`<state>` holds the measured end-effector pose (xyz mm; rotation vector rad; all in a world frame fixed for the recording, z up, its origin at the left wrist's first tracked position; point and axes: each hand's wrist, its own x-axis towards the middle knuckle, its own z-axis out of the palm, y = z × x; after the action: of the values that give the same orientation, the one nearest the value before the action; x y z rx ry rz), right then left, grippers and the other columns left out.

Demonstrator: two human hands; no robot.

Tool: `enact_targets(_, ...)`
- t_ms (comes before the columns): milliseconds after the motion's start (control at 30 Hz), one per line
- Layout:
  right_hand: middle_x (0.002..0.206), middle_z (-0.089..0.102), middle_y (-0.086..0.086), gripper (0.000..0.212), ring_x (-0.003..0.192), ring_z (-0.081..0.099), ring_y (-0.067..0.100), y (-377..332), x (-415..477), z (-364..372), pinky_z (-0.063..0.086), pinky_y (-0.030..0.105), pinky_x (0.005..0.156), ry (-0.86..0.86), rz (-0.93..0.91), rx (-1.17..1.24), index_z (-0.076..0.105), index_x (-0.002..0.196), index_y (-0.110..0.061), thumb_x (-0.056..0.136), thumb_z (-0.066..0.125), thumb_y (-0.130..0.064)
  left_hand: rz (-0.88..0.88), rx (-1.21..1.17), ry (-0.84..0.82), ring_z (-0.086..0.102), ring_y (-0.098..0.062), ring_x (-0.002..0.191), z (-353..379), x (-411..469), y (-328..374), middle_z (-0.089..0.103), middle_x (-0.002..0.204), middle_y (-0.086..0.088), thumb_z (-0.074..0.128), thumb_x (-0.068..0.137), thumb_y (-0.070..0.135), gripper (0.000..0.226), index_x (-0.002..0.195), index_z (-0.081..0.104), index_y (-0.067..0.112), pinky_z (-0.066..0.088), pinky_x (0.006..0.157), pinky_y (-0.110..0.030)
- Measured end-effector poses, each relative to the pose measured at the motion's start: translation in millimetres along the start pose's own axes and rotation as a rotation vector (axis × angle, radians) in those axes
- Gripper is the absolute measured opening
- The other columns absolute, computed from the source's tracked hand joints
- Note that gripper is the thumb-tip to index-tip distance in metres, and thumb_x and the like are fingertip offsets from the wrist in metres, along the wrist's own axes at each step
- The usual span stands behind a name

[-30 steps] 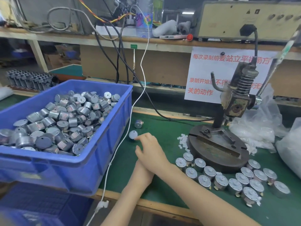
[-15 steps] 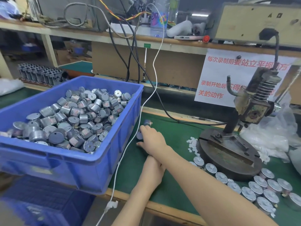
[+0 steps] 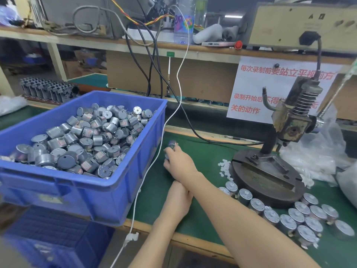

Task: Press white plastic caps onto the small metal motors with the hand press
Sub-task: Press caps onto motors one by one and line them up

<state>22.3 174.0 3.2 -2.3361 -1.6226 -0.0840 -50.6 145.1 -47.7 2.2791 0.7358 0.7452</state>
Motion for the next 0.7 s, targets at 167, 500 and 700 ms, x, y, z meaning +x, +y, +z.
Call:
enact_targets(167, 0.111, 0.046, 0.008, 0.030, 0.086, 0.051, 0.025, 21.7, -32.3, -9.8, 0.036, 0.029, 0.071, 0.237, 0.045, 0.380, 0.049, 0.121, -0.013, 0.091, 0.049, -0.018, 0.074, -0.075, -0.052, 0.054, -0.029, 0.091, -0.8, 4.3, 2.5, 0.061, 0.100, -0.017, 0.048, 0.087, -0.001, 0.022, 0.102, 0.064, -0.002, 0.041, 0.074, -0.033)
enact_targets(500, 0.105, 0.057, -0.003, 0.018, 0.103, 0.053, 0.014, 32.8, -90.6, 3.6, 0.035, 0.020, 0.083, 0.383, 0.303, 0.766, 0.054, 0.113, -0.017, 0.096, 0.048, -0.021, -0.268, -0.410, 0.172, 0.060, -0.018, 0.083, -10.1, 6.5, -0.8, 0.064, 0.087, -0.005, 0.046, 0.095, 0.009, 0.025, 0.080, 0.066, 0.008, 0.046, 0.080, -0.028)
enact_targets(700, 0.102, 0.043, -0.005, 0.041, 0.085, 0.041, 0.005, 35.5, -104.5, 20.0, 0.026, 0.015, 0.070, 0.241, 0.282, 0.538, 0.037, 0.142, -0.022, 0.101, 0.034, -0.028, -0.256, -0.357, 0.179, 0.058, -0.013, 0.077, -9.0, 3.8, 0.0, 0.064, 0.085, -0.002, 0.047, 0.095, 0.011, 0.025, 0.078, 0.065, 0.012, 0.046, 0.077, -0.027)
